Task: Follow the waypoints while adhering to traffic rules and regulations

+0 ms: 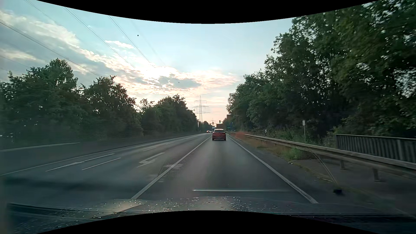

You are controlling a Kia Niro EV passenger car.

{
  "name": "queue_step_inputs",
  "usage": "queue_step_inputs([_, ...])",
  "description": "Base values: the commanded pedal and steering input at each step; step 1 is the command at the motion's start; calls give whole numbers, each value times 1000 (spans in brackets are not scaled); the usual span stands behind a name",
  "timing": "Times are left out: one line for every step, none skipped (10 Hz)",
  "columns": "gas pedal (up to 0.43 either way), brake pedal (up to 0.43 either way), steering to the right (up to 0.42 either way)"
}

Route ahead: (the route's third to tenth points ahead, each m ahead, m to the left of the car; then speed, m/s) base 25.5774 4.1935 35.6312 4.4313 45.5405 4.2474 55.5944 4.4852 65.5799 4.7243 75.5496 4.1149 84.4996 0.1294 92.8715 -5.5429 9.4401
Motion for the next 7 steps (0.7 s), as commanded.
queue_step_inputs([0, 0, -5])
queue_step_inputs([0, 0, -5])
queue_step_inputs([0, 0, -4])
queue_step_inputs([0, 0, -4])
queue_step_inputs([0, 0, -8])
queue_step_inputs([0, 0, -12])
queue_step_inputs([0, 0, -11])
